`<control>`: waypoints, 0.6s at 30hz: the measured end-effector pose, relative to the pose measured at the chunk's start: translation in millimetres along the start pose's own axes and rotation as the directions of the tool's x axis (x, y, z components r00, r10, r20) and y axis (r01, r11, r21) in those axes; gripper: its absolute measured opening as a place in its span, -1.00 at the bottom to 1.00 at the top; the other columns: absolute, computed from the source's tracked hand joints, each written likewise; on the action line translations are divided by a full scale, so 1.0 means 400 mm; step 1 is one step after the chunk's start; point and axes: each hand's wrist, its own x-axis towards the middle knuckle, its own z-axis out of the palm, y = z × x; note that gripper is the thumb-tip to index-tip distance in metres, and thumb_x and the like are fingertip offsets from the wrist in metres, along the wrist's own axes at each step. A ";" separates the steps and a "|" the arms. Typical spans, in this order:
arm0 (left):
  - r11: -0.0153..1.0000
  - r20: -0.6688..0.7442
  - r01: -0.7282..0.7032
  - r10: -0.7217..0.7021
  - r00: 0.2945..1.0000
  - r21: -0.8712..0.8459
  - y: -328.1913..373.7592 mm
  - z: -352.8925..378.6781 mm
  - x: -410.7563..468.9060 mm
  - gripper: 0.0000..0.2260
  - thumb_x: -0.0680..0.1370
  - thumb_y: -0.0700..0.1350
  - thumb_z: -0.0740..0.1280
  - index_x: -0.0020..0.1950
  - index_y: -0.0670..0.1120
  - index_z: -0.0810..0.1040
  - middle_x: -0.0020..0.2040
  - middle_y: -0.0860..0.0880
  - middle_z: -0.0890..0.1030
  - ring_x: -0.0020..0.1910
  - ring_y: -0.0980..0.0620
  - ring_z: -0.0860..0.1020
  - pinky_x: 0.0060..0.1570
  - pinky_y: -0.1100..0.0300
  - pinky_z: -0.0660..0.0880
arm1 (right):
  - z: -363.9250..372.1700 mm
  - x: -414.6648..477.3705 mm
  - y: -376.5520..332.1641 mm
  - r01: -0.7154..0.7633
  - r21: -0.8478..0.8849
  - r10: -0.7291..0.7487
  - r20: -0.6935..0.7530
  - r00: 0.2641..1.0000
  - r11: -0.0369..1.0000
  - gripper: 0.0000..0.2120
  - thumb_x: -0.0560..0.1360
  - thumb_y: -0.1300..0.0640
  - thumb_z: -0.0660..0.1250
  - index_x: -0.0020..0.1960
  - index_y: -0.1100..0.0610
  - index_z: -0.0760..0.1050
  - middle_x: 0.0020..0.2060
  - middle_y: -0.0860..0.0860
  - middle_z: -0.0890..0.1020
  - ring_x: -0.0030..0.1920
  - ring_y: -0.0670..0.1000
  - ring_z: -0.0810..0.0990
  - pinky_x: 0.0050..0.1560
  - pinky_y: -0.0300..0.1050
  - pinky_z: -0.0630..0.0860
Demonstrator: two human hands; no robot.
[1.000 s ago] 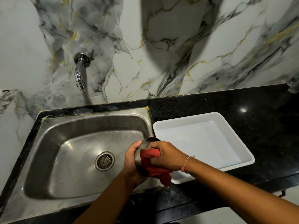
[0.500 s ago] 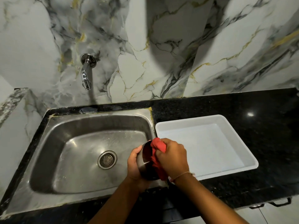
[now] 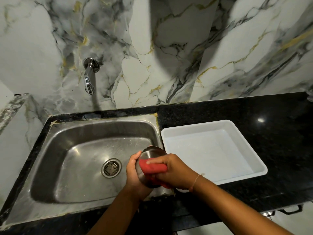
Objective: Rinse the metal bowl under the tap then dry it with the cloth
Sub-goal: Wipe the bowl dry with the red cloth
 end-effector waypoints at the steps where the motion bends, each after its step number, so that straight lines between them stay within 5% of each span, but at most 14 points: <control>1: 1.000 -0.008 0.014 -0.014 1.000 -0.002 -0.002 0.001 -0.002 -0.41 0.51 0.23 0.16 -0.02 -0.26 0.71 -0.09 -0.29 0.70 -0.11 -0.25 0.69 -0.04 -0.09 0.57 | -0.015 -0.009 0.001 0.051 -0.121 -0.046 0.046 0.998 0.991 -0.66 0.39 0.31 0.41 0.10 0.02 0.68 -0.05 -0.01 0.77 -0.04 -0.05 0.72 0.06 -0.05 0.64; 5: 1.000 -0.017 0.003 -0.003 1.000 -0.026 -0.013 0.022 -0.012 -0.43 0.57 0.17 0.11 -0.04 -0.27 0.71 -0.11 -0.31 0.71 -0.15 -0.25 0.71 0.02 -0.10 0.53 | -0.106 -0.017 -0.017 0.261 -0.527 -0.111 0.299 0.948 0.809 -0.33 0.30 0.34 0.34 0.27 -0.24 0.53 0.16 -0.09 0.71 0.16 -0.02 0.66 0.18 -0.07 0.58; 7: 0.997 -0.021 0.005 -0.007 1.000 -0.083 0.000 0.025 -0.014 -0.48 0.58 0.13 0.12 0.06 -0.25 0.70 -0.06 -0.31 0.70 -0.13 -0.27 0.70 0.02 -0.14 0.55 | -0.133 -0.020 -0.038 0.289 -0.585 -0.184 0.233 0.955 0.758 -0.37 0.29 0.33 0.32 0.24 -0.19 0.58 0.18 -0.12 0.70 0.18 -0.04 0.66 0.20 -0.09 0.58; 9: 0.995 -0.067 -0.016 0.010 0.998 -0.098 0.021 0.017 -0.016 -0.49 0.53 0.08 0.19 0.33 -0.22 0.56 0.06 -0.30 0.66 -0.02 -0.27 0.65 0.09 -0.16 0.55 | -0.157 -0.030 -0.058 0.216 -0.374 -0.235 -0.004 0.972 0.902 -0.49 0.35 0.39 0.36 0.18 -0.06 0.66 0.12 -0.06 0.74 0.12 -0.05 0.69 0.18 -0.15 0.61; 11: 0.998 -0.063 -0.005 0.000 0.998 -0.065 0.047 0.011 -0.023 -0.48 0.51 0.09 0.23 0.34 -0.20 0.56 0.08 -0.28 0.66 -0.01 -0.27 0.65 0.17 -0.18 0.48 | -0.185 -0.046 -0.071 0.108 0.068 -0.091 -0.220 0.971 0.992 -0.58 0.40 0.49 0.38 0.10 0.08 0.71 -0.01 0.04 0.77 0.01 0.04 0.75 0.06 -0.12 0.66; 15: 0.996 -0.112 -0.074 0.080 0.990 0.059 0.101 0.025 -0.043 -0.50 0.58 0.15 0.21 -0.27 -0.15 0.76 -0.27 -0.21 0.74 -0.32 -0.20 0.73 0.07 -0.20 0.50 | -0.234 -0.081 -0.061 0.151 0.268 -0.002 -0.484 0.875 0.952 -0.51 0.38 0.61 0.33 -0.07 0.04 0.69 -0.27 -0.10 0.77 -0.23 -0.16 0.70 -0.14 -0.34 0.57; 18: 0.988 -0.167 -0.133 0.144 0.975 0.076 0.121 0.026 -0.021 -0.70 0.59 0.04 0.27 -0.01 -0.14 0.70 -0.25 -0.19 0.75 -0.32 -0.16 0.74 -0.11 -0.09 0.60 | -0.198 -0.075 -0.070 0.174 0.420 0.088 -0.534 0.841 0.891 -0.49 0.40 0.61 0.29 -0.17 -0.01 0.69 -0.30 0.31 0.68 -0.34 0.07 0.58 -0.37 -0.29 0.54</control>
